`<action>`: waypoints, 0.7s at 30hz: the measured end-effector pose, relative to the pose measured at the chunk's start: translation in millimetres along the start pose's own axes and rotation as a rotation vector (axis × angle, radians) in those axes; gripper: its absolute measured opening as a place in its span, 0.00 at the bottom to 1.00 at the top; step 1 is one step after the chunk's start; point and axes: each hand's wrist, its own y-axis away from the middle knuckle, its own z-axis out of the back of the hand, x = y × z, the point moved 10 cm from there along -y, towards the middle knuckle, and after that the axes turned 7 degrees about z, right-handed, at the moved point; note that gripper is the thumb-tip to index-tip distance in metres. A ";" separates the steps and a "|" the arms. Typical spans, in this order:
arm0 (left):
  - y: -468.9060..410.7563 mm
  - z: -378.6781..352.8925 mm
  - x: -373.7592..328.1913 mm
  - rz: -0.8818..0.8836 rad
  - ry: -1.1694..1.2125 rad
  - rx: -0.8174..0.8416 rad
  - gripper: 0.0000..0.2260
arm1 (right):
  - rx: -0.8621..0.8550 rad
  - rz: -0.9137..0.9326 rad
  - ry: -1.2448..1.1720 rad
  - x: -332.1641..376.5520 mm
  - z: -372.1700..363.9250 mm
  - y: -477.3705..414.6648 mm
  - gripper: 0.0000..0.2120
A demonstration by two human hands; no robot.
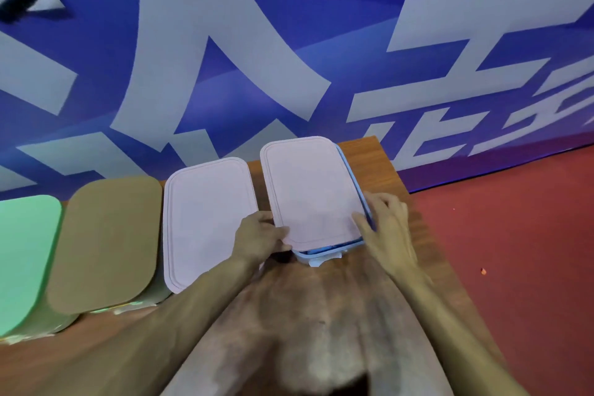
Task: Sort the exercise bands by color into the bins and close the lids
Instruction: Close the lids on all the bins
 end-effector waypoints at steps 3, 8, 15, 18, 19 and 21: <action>3.5 -0.2 4.1 -0.063 -0.155 -0.027 0.10 | 0.117 -0.206 -0.047 -22.7 -16.5 5.4 0.24; 6.6 -2.1 -3.2 -0.176 -0.421 -0.091 0.07 | 0.067 -0.228 -0.103 -20.4 -13.5 4.7 0.19; 3.7 -13.1 0.5 -0.108 -0.320 0.000 0.06 | 0.021 -0.245 -0.121 -21.5 -10.9 3.7 0.14; 4.2 -18.0 -0.9 -0.142 -0.463 -0.002 0.09 | -0.026 -0.277 -0.164 -25.9 -6.7 5.3 0.15; 5.5 -20.8 -1.6 -0.156 -0.514 0.002 0.07 | -0.039 -0.280 -0.173 -27.1 -5.3 6.0 0.15; 6.1 -24.4 -1.0 -0.182 -0.560 0.000 0.04 | -0.045 -0.289 -0.185 -29.9 -4.0 7.2 0.15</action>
